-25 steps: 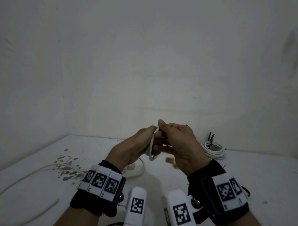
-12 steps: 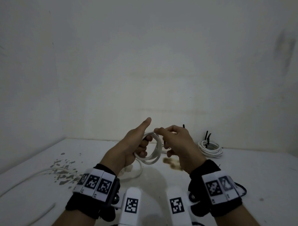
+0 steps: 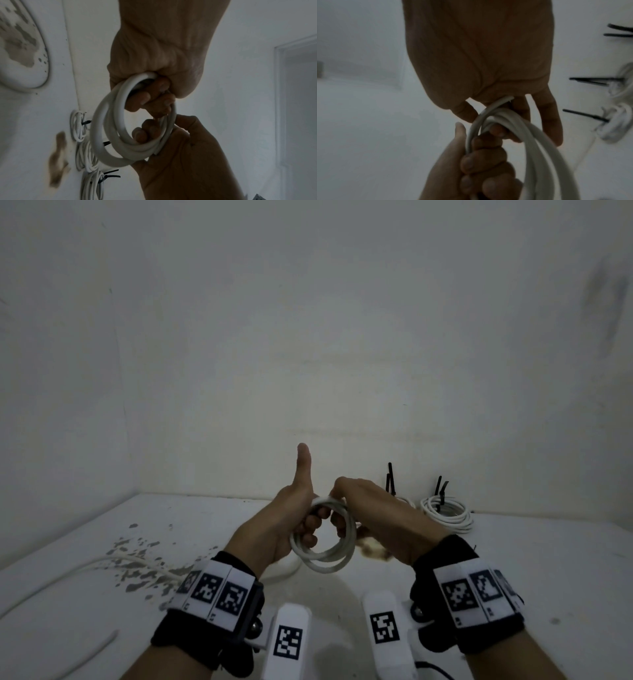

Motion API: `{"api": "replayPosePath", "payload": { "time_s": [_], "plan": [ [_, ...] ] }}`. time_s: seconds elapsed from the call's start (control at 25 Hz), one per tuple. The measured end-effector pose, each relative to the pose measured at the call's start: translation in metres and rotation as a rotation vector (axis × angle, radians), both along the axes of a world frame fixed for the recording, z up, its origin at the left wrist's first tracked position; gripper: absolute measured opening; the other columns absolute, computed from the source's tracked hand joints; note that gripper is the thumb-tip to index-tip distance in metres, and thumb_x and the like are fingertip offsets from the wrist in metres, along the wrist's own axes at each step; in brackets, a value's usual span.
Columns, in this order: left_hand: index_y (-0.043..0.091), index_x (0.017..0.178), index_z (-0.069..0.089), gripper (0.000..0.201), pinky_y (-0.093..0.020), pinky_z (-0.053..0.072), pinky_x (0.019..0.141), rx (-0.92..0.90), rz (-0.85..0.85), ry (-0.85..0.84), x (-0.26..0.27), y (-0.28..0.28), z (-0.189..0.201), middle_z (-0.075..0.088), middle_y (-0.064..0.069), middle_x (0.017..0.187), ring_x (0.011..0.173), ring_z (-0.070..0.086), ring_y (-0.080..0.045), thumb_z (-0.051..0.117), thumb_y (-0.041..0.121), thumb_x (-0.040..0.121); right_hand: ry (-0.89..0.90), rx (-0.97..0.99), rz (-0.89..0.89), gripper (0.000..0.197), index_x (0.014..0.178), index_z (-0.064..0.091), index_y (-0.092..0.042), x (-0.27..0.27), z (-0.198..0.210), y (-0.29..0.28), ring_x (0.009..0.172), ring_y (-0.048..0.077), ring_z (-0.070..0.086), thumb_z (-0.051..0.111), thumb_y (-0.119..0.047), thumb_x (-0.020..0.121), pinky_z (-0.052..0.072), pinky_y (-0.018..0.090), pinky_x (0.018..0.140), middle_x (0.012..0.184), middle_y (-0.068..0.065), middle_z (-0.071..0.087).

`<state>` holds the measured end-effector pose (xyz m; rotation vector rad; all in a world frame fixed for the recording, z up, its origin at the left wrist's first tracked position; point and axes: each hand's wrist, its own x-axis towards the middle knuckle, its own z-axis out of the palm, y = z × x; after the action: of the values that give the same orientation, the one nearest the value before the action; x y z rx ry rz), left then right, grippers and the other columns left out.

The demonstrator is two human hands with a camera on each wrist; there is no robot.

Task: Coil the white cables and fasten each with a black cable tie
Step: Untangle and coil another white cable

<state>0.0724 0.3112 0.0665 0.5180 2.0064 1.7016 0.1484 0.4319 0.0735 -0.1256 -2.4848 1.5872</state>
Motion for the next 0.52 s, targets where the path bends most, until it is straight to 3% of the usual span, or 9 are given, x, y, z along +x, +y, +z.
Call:
{"api": "replayPosePath", "payload": {
  "time_s": [0.12, 0.2, 0.28, 0.36, 0.44, 0.52],
  "plan": [
    [0.012, 0.043, 0.045, 0.09, -0.018, 0.026, 0.037, 0.17, 0.003, -0.192, -0.008, 0.001, -0.001, 0.029, 0.003, 0.039, 0.032, 0.025, -0.01, 0.02, 0.094, 0.07, 0.038, -0.435, 0.083, 0.029, 0.08, 0.06, -0.006, -0.006, -0.006, 0.001, 0.049, 0.019, 0.049, 0.051, -0.025, 0.101, 0.046, 0.032, 0.06, 0.056, 0.003, 0.048],
    [0.009, 0.051, 0.047, 0.087, -0.015, 0.021, 0.034, 0.333, -0.064, -0.338, -0.012, -0.002, 0.003, 0.028, 0.005, 0.035, 0.027, 0.022, -0.007, 0.029, 0.091, 0.073, 0.089, -0.629, 0.08, 0.027, 0.082, 0.056, -0.007, -0.01, -0.008, -0.001, 0.039, 0.013, 0.035, 0.055, -0.027, 0.1, 0.047, 0.03, 0.053, 0.051, -0.002, 0.039],
    [0.009, 0.055, 0.049, 0.075, -0.015, 0.021, 0.033, 0.389, -0.102, -0.397, -0.01, -0.003, 0.004, 0.028, 0.006, 0.035, 0.027, 0.021, -0.005, 0.049, 0.081, 0.075, 0.112, -0.614, 0.026, 0.026, 0.084, 0.052, -0.009, -0.013, -0.009, -0.003, 0.04, 0.013, 0.027, 0.056, -0.03, 0.1, 0.046, 0.029, 0.05, 0.05, -0.003, 0.033],
    [0.012, 0.053, 0.047, 0.056, -0.016, 0.021, 0.033, 0.344, -0.072, -0.35, -0.007, -0.003, 0.004, 0.026, 0.007, 0.036, 0.028, 0.02, -0.005, 0.069, 0.059, 0.074, 0.109, -0.504, 0.011, 0.026, 0.089, 0.049, -0.01, -0.014, -0.01, -0.005, 0.044, 0.013, 0.027, 0.054, -0.033, 0.1, 0.041, 0.029, 0.05, 0.051, -0.003, 0.032],
    [0.013, 0.053, 0.046, 0.047, -0.017, 0.023, 0.032, 0.326, -0.055, -0.322, -0.005, 0.0, 0.003, 0.026, 0.007, 0.037, 0.028, 0.02, -0.005, 0.077, 0.042, 0.073, 0.078, -0.438, 0.039, 0.029, 0.089, 0.048, -0.011, -0.013, -0.011, -0.003, 0.043, 0.012, 0.025, 0.048, -0.037, 0.102, 0.032, 0.029, 0.053, 0.051, -0.003, 0.031],
    [0.013, 0.053, 0.046, 0.047, -0.016, 0.024, 0.031, 0.326, -0.047, -0.363, -0.004, 0.004, 0.0, 0.027, 0.007, 0.036, 0.027, 0.021, -0.005, 0.077, 0.04, 0.076, 0.035, -0.433, 0.061, 0.033, 0.084, 0.048, -0.013, -0.012, -0.013, 0.0, 0.041, 0.01, 0.022, 0.043, -0.039, 0.103, 0.019, 0.031, 0.057, 0.05, -0.004, 0.029]
  ]
}}
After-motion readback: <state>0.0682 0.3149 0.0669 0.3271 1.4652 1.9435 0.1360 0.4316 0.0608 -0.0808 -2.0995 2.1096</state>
